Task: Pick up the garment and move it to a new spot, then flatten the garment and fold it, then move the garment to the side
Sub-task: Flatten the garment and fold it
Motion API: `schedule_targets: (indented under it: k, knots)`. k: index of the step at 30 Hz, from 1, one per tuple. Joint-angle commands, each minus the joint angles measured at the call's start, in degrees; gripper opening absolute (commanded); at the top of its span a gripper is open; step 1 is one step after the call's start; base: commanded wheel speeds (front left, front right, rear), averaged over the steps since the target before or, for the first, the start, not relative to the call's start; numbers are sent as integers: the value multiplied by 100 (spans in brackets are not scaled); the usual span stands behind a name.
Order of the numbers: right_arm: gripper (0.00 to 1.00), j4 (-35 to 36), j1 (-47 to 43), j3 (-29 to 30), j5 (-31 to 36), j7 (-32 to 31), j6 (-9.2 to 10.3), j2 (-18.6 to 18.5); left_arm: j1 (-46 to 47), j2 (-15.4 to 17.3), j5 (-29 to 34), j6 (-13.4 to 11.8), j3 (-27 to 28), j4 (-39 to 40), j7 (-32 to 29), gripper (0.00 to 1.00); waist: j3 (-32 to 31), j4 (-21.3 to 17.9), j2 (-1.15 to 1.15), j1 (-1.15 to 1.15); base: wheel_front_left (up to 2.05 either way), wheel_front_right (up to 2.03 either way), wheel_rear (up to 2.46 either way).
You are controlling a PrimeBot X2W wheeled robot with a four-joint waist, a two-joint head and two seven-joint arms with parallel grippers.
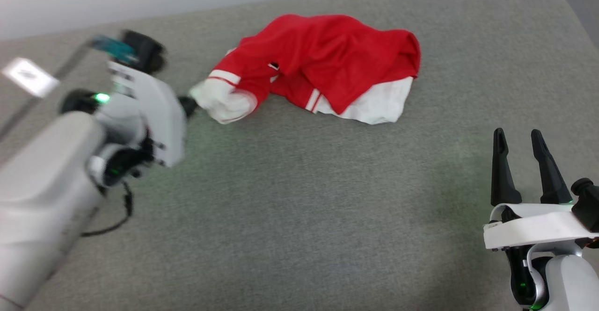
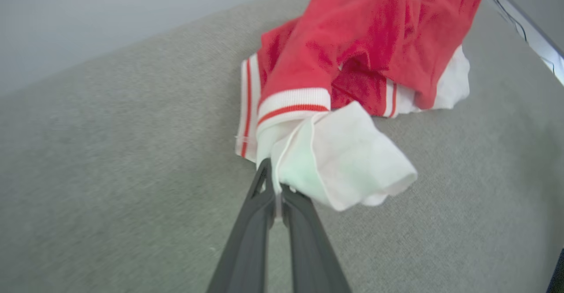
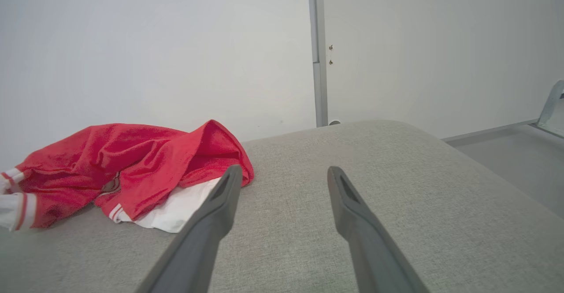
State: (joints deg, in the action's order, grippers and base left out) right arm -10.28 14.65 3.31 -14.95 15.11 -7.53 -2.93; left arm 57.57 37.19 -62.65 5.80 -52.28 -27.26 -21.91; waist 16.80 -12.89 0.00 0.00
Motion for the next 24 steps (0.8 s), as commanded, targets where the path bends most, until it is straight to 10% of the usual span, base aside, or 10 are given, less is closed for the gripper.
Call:
schedule_targets:
  k: [1, 17, 24]
  knots:
    - [100, -4, -61, 6, 53, 5, 8, 0, 19, 21, -127, -53, 84, 33, 23, 0, -169, 202, 0, 0, 0, 0, 0]
    - [100, 6, -112, 46, 148, 5, 8, 4, -749, 964, -1131, -847, 940, -1464, 8, 0, -181, -87, 0, 0, 0, 0, 0]
    - [100, 47, -107, 128, 279, 5, 8, 6, -936, 795, -1204, -676, 980, -2040, 263, 0, -131, -105, 0, 0, 0, 0, 0]
